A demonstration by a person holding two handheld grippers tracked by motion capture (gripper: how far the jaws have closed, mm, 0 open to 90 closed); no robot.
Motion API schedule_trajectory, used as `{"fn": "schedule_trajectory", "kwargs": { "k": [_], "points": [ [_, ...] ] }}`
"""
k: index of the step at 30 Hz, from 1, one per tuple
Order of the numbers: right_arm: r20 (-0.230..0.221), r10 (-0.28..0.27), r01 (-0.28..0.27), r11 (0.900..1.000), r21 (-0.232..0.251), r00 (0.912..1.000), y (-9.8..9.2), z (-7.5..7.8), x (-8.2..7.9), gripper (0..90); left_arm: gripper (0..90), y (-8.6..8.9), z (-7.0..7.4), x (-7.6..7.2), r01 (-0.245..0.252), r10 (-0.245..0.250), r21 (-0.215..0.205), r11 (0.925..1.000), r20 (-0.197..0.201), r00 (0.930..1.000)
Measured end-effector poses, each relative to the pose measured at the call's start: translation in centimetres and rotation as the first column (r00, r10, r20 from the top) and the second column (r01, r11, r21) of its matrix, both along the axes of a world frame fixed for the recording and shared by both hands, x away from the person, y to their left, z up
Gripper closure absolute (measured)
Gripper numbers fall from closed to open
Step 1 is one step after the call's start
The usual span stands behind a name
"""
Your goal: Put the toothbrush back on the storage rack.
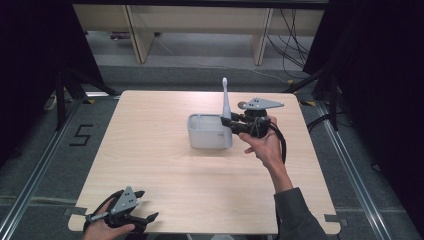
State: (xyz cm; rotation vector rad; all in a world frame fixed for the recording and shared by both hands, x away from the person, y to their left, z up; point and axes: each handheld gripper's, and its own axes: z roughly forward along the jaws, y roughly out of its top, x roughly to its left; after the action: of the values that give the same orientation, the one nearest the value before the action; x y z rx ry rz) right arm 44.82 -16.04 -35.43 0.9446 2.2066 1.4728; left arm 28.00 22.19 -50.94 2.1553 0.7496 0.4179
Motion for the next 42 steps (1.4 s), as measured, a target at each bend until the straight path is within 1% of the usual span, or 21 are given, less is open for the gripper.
{"fn": "schedule_trajectory", "kwargs": {
  "k": [3, 6, 7, 12, 14, 16, 18, 19, 20, 21, 23, 24, 28, 32, 33, 36, 37, 38, 40, 41, 42],
  "points": [
    [0.008, -0.004, 0.004, 1.000, 0.010, 1.0000, 0.1, 0.5, 0.6, 66.8, 14.7, 0.1, 0.1, 0.0, 0.009, -0.009, 0.017, 0.9998, -0.001, 1.0000],
    [0.022, -0.025, 0.025, 1.000, 0.011, 0.9995, 0.2, 1.0, 1.0, 66.9, 14.8, 0.1, 0.1, 0.0, 0.009, -0.009, 0.017, 0.9998, -0.001, 1.0000],
    [0.017, -0.023, 0.023, 1.000, 0.015, 0.9996, 0.2, 1.2, 1.2, 66.8, 14.7, 0.0, 0.0, 0.0, 0.004, -0.004, 0.005, 1.0000, 0.000, 1.0000],
    [0.024, -0.030, 0.030, 0.999, 0.022, 0.9993, 0.4, 1.9, 1.8, 66.8, 14.7, 0.0, 0.0, 0.0, 0.006, -0.006, -0.002, 1.0000, -0.003, 1.0000],
    [0.041, -0.041, 0.041, 0.999, 0.009, 0.9983, 0.4, 2.2, 2.2, 66.9, 14.7, 0.0, 0.0, 0.0, 0.006, -0.006, 0.000, 1.0000, -0.002, 1.0000],
    [0.021, -0.038, 0.037, 0.999, 0.030, 0.9991, 0.6, 2.4, 2.6, 66.8, 14.7, 0.0, 0.0, 0.0, 0.005, -0.005, -0.005, 1.0000, -0.002, 1.0000],
    [0.025, -0.041, 0.040, 0.999, 0.025, 0.9989, 0.7, 2.5, 2.8, 66.8, 14.7, 0.0, 0.0, 0.0, 0.006, -0.006, 0.003, 1.0000, -0.001, 1.0000],
    [0.023, -0.059, 0.059, 0.998, 0.022, 0.9980, 0.7, 2.6, 2.9, 66.9, 14.7, 0.1, 0.1, 0.0, 0.011, -0.011, 0.018, 0.9998, 0.000, 0.9999],
    [0.030, -0.060, 0.059, 0.998, 0.024, 0.9978, 0.8, 2.6, 3.1, 66.8, 14.7, 0.0, 0.0, 0.0, 0.007, -0.007, 0.005, 1.0000, 0.000, 1.0000],
    [0.014, -0.065, 0.065, 0.998, 0.026, 0.9978, 0.8, 2.7, 3.2, 66.8, 14.7, 0.1, 0.1, 0.1, 0.017, -0.017, 0.018, 0.9997, -0.004, 0.9999],
    [0.029, -0.061, 0.061, 0.998, 0.021, 0.9977, 0.8, 2.7, 3.5, 66.9, 14.8, 0.1, 0.1, 0.1, 0.015, -0.015, 0.016, 0.9998, -0.001, 0.9999],
    [0.017, -0.069, 0.069, 0.997, 0.026, 0.9974, 0.9, 2.6, 3.8, 66.8, 14.8, 0.1, 0.0, 0.0, 0.009, -0.009, -0.001, 1.0000, -0.002, 1.0000],
    [0.021, -0.087, 0.087, 0.996, 0.017, 0.9960, 0.9, 2.3, 4.4, 66.8, 14.7, 0.1, 0.0, 0.0, 0.010, -0.010, 0.000, 0.9999, -0.002, 0.9999],
    [0.010, -0.114, 0.114, 0.993, 0.016, 0.9934, 0.7, 1.6, 5.4, 66.8, 14.7, 0.1, 0.0, 0.0, 0.010, -0.010, -0.001, 0.9999, -0.001, 0.9999],
    [-0.007, -0.130, 0.130, 0.991, 0.020, 0.9916, 0.7, 1.5, 5.7, 66.8, 14.8, 0.0, 0.0, 0.0, -0.004, 0.004, -0.005, 1.0000, -0.006, 1.0000],
    [-0.011, -0.141, 0.141, 0.990, 0.024, 0.9899, 0.7, 1.3, 6.0, 66.8, 14.7, 0.0, 0.0, 0.0, 0.003, -0.003, -0.005, 1.0000, 0.001, 1.0000],
    [0.010, -0.144, 0.143, 0.990, 0.016, 0.9896, 0.7, 1.1, 6.3, 66.8, 14.7, 0.0, 0.0, 0.0, 0.004, -0.004, -0.004, 1.0000, 0.000, 1.0000],
    [-0.004, -0.148, 0.148, 0.989, 0.024, 0.9890, 0.7, 1.0, 6.4, 66.8, 14.7, 0.1, 0.0, 0.0, 0.006, -0.006, 0.001, 1.0000, 0.001, 1.0000],
    [0.001, -0.152, 0.152, 0.988, 0.016, 0.9884, 0.7, 0.9, 6.6, 66.8, 14.7, 0.1, 0.0, 0.1, 0.014, -0.014, 0.014, 0.9998, 0.003, 0.9999],
    [-0.016, -0.163, 0.164, 0.986, 0.024, 0.9864, 0.8, 0.7, 6.7, 66.8, 14.7, 0.1, 0.0, 0.0, 0.003, -0.003, -0.004, 1.0000, 0.001, 1.0000],
    [-0.016, -0.163, 0.164, 0.986, 0.024, 0.9864, 0.8, 0.7, 6.7, 66.8, 14.7, 0.1, 0.0, 0.0, 0.003, -0.003, -0.004, 1.0000, 0.001, 1.0000]
  ]
}}
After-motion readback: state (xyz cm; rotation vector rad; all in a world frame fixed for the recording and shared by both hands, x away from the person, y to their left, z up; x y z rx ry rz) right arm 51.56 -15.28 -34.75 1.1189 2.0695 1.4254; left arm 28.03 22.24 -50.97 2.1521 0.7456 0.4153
